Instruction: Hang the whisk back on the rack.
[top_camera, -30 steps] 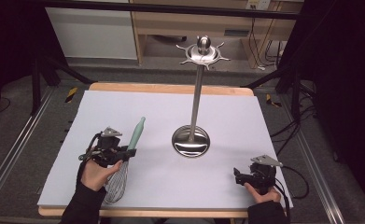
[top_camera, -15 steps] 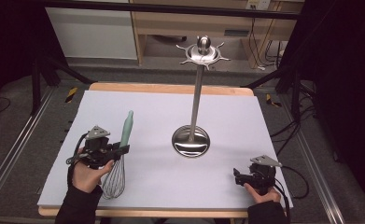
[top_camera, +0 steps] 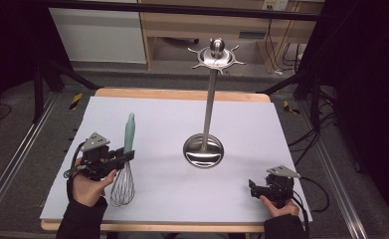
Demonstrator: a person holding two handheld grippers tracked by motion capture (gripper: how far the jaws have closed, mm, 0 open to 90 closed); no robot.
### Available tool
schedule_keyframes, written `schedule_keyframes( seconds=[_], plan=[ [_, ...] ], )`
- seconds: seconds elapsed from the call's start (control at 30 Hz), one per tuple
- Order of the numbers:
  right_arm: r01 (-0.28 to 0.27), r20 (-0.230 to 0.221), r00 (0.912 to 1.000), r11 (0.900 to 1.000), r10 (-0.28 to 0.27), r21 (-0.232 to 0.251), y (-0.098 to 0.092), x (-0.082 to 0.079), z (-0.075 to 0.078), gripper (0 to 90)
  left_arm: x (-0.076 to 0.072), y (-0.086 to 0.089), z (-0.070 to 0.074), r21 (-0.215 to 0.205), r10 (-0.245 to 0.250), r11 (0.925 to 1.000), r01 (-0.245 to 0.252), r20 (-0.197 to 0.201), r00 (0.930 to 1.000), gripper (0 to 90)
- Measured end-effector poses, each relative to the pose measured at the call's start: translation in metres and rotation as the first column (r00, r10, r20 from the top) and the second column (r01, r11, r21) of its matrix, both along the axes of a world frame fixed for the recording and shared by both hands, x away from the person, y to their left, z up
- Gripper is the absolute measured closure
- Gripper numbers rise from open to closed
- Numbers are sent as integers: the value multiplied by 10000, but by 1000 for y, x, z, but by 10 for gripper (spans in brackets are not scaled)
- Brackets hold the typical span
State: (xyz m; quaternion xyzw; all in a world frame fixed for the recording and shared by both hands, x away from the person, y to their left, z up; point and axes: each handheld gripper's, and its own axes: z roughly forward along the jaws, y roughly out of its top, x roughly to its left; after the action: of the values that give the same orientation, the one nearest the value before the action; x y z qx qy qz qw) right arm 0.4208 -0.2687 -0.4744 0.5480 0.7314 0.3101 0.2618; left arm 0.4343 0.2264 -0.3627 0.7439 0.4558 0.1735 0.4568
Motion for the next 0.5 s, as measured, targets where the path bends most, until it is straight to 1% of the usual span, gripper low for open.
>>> schedule_keyframes(
  seconds=[0.23,0.37,0.43,0.47,0.5],
  plan=[
    [8,5,10000,10000,-8,-9,0,0,0,78,-5,1,5,-255,27,9997,-16,426,9991,690],
    [28,-5,10000,10000,-28,28,0,0,0,78,-8,0,9,-384,15,9993,14,753,9972,690],
    [30,-7,10000,10000,-30,28,0,0,0,78,-9,0,10,-393,-15,9992,46,774,9970,690],
    [27,-11,10000,10000,-27,25,0,0,0,78,-10,-1,13,-444,-47,9990,88,907,9959,690],
    [29,-13,10000,10000,-29,31,0,0,0,78,-11,-2,13,-453,-67,9989,110,935,9956,690]
  ],
)
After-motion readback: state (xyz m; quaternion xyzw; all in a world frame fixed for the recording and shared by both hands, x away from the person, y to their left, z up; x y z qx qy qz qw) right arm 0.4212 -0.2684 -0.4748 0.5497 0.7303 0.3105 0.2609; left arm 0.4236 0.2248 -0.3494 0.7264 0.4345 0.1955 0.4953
